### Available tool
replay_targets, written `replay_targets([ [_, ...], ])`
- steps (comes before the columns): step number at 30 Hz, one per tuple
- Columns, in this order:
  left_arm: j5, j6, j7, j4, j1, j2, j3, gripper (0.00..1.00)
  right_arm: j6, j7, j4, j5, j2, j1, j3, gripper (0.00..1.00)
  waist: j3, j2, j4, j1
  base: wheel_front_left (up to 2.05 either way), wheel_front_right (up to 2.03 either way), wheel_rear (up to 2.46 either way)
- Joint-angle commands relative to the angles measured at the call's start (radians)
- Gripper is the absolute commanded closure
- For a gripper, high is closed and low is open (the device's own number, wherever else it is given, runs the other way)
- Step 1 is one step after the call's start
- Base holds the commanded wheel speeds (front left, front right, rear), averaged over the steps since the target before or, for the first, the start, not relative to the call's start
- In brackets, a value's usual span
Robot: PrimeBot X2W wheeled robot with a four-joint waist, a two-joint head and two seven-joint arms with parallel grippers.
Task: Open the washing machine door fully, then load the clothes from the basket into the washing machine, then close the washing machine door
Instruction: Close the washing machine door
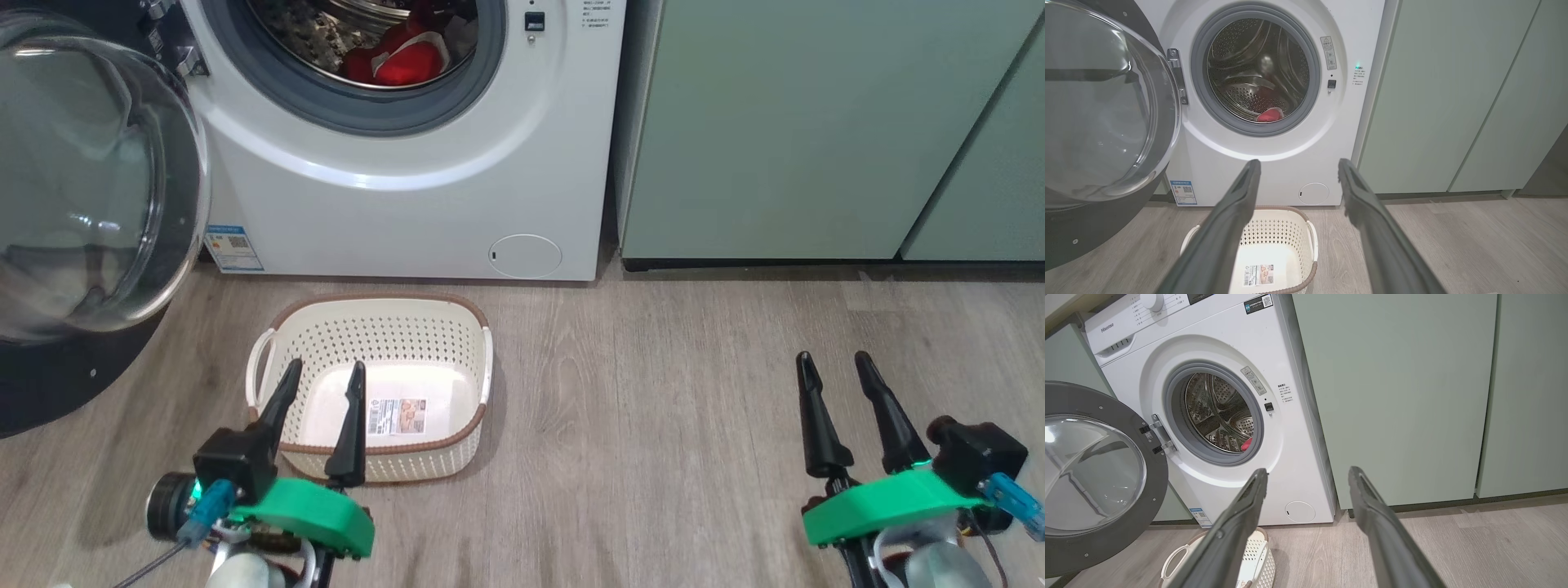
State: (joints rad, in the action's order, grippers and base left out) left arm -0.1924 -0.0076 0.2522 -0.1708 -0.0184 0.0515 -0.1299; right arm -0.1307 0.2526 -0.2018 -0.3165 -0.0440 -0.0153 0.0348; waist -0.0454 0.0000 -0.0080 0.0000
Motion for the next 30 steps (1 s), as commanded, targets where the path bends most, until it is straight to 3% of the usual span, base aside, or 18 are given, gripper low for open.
replay_targets([
  [1, 0.003, 0.005, 0.010, 0.029, -0.043, -0.001, 0.029, 0.00, 0.000, 0.009, 0.028, 0.006, -0.006, 0.035, -0.021, 0.00, -0.001, 0.0000, 0.000, 0.0000, 0.00, 0.00, 0.00],
  [19, -0.004, 0.003, 0.010, 0.012, -0.045, -0.001, 0.020, 0.00, 0.000, 0.009, 0.028, 0.011, -0.006, 0.034, -0.015, 0.00, -0.001, 0.0000, 0.010, 0.0000, 0.00, 0.00, 0.00],
  [30, -0.006, 0.011, 0.010, -0.001, -0.056, -0.001, -0.001, 0.00, 0.000, 0.009, 0.033, 0.010, -0.006, 0.026, -0.034, 0.00, 0.043, 0.0000, 0.121, 0.0000, 0.00, 0.00, 0.00],
])
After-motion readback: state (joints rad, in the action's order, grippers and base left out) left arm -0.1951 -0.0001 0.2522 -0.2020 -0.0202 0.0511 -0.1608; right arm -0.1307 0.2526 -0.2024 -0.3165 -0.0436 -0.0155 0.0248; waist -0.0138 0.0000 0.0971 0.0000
